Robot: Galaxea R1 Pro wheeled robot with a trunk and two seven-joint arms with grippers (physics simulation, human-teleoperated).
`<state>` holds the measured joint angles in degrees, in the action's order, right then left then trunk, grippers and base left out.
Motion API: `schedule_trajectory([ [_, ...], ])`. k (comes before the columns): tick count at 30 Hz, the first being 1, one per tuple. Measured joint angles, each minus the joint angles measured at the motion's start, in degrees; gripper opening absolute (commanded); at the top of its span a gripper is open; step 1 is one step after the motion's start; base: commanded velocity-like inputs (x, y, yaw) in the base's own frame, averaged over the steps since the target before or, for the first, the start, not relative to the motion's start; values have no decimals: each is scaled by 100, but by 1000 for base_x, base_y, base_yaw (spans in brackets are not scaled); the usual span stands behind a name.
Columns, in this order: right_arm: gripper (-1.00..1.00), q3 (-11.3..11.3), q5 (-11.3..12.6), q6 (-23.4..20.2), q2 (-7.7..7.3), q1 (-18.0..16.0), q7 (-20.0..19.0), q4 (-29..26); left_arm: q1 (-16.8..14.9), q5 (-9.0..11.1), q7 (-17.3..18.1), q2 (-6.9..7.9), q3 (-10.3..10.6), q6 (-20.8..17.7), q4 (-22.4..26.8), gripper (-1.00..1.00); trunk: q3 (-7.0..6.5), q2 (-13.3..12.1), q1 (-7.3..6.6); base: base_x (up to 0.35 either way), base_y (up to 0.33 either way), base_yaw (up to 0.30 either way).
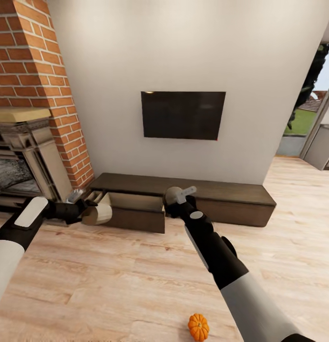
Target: Place each of the two pumpkins and all three candles from the living room inside a cabinet in the living room (use any cabinet), then make sure every cabinet is closed, and position the cauldron so it is next to a table in the living room.
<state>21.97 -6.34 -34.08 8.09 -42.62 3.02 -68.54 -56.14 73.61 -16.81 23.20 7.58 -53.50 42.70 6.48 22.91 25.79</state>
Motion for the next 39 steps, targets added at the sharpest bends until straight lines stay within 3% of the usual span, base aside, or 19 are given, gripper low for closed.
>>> schedule_trajectory([
  [2, -100, 150, -2, 0, 0, 0, 5, 6, -1, 2, 0, -6, 6, 0, 0, -100, 0, 0, 0, 0, 0, 287],
  [6, -100, 226, -22, -1, -1, 0, 11, 10, 1, -3, 0, -8, 8, 0, 1, -100, 0, 0, 0, 0, 0, 287],
  [23, -100, 238, -27, 6, 8, 2, 30, 6, 7, -24, 0, -160, 9, 14, 54, -100, 0, 0, 0, 0, 0, 285],
  [31, -100, 253, -37, -2, 8, 2, 31, -27, 7, -15, 12, -262, 20, 48, 133, -100, -1, 1, 0, 203, 0, 48],
  [35, -100, 532, -20, -1, 2, 1, 33, -49, 7, -21, 12, -271, 25, 47, 132, -100, 0, 1, 0, 328, 0, 0],
  [39, -100, 622, -37, -2, 8, 0, 38, -53, 8, -22, 13, -282, 25, 46, 133, -100, 0, 0, 0, 328, 2, 0],
])
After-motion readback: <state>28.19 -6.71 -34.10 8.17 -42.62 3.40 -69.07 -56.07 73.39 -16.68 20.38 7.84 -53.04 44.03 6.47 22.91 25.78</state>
